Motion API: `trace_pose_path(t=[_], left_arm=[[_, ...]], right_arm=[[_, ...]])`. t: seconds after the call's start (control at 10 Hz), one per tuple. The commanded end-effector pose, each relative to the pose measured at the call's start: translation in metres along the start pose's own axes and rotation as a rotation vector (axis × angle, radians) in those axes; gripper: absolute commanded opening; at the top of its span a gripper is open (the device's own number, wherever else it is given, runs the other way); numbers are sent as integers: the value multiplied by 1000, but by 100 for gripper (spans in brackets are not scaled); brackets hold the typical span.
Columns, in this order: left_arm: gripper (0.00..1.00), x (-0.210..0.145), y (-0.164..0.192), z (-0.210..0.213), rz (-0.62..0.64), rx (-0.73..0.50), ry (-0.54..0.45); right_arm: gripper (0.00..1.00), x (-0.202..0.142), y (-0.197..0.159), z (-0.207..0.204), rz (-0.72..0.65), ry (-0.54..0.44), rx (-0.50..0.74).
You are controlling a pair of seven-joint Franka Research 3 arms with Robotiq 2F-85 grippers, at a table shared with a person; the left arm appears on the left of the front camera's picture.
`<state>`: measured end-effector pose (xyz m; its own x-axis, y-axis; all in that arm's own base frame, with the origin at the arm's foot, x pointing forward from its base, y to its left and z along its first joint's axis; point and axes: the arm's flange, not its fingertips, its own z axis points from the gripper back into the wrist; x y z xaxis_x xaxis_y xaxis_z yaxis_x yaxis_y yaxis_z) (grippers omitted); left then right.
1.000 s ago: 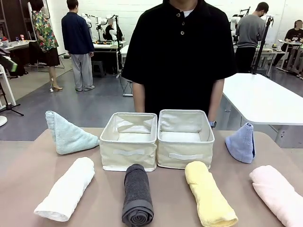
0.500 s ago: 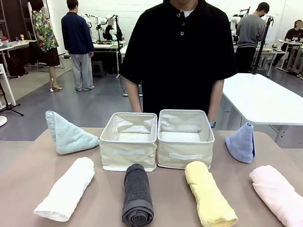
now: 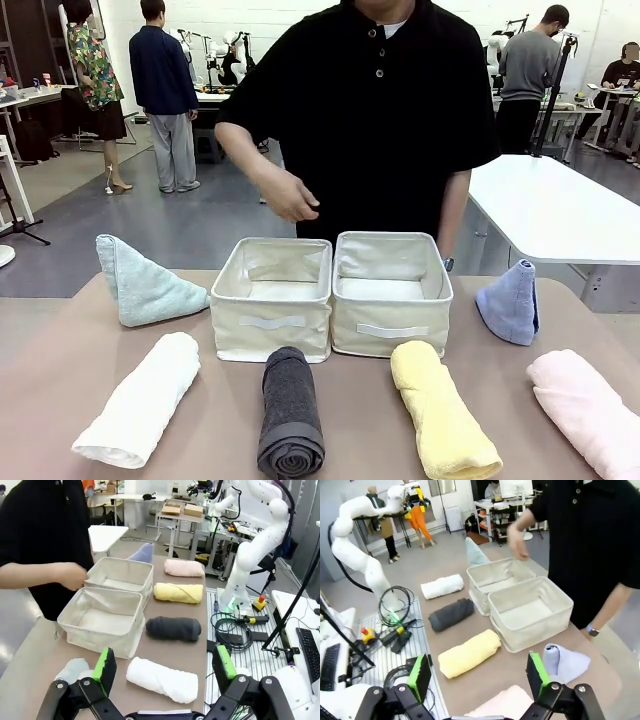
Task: Sort the towels based on their folding style.
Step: Pick up one triangle-folded towel and place it in the left Fabric basket.
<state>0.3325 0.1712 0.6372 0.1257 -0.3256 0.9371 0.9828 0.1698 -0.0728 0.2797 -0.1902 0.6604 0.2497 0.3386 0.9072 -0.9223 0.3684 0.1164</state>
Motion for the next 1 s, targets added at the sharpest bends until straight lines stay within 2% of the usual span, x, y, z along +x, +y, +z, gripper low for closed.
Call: trace_pose_path(t=[0.0, 0.9], left_arm=[[100, 6, 2, -5, -15, -25, 15], [100, 6, 2, -5, -15, -25, 15]], right_arm=[[100, -8, -10, 6, -30, -16, 21], [100, -8, -10, 6, -30, -16, 21]])
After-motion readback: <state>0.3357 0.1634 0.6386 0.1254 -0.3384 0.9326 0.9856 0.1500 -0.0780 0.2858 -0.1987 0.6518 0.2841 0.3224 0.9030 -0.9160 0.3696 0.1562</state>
